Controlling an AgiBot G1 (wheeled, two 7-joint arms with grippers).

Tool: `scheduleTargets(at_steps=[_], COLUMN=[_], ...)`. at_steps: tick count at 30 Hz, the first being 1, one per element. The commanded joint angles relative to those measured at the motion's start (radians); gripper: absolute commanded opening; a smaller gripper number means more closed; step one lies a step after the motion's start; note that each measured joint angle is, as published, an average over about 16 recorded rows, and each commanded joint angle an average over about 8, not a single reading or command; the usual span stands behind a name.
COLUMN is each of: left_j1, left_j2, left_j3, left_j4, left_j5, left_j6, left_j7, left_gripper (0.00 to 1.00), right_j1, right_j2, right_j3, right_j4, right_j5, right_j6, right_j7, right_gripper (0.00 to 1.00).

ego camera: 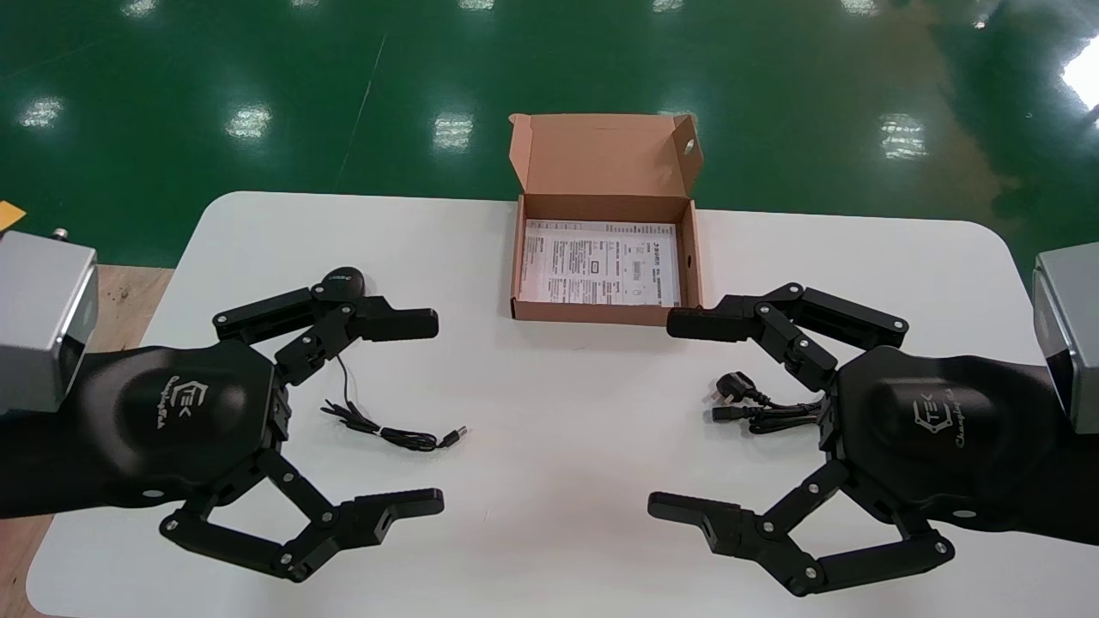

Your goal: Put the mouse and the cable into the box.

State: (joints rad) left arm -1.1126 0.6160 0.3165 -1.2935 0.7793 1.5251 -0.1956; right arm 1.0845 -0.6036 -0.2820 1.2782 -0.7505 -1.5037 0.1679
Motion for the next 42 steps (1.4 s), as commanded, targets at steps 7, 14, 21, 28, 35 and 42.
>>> scheduleTargets(at_steps=[7,14,21,28,35,42], left_j1=[-0.144,-0.274,-0.364,-0.435,-0.476,-0.493], left_j2=[0.033,0.100,0.172,0.229,0.293,0.333], left_j3=[0.146,0.320,0.439,0.517,0.570,0.587], left_j4=[0.006,0.158,0.353,0.541,0.724,0.905], left_j5=[0.151,0.319,0.440,0.500,0.534,0.542], left_j6=[0.063,0.057,0.055,0.051,0.045,0.028], left_j7=[0.008,0.132,0.252,0.365,0.469,0.567], left_gripper=[1.00,1.00,1.00,1.00,1.00,1.00], right_j1=[0.040,0.105,0.195,0.301,0.383,0.449], right_j2=[0.030,0.047,0.024,-0.040,-0.111,-0.179], right_j3=[-0.016,-0.111,-0.230,-0.301,-0.350,-0.376], right_j4=[-0.042,-0.176,-0.375,-0.583,-0.763,-0.918], right_j5=[-0.094,-0.254,-0.398,-0.525,-0.625,-0.685], right_j6=[-0.047,-0.083,-0.073,-0.052,-0.024,0.029], right_j7=[-0.097,-0.304,-0.492,-0.631,-0.741,-0.815], right_gripper=[1.00,1.00,1.00,1.00,1.00,1.00])
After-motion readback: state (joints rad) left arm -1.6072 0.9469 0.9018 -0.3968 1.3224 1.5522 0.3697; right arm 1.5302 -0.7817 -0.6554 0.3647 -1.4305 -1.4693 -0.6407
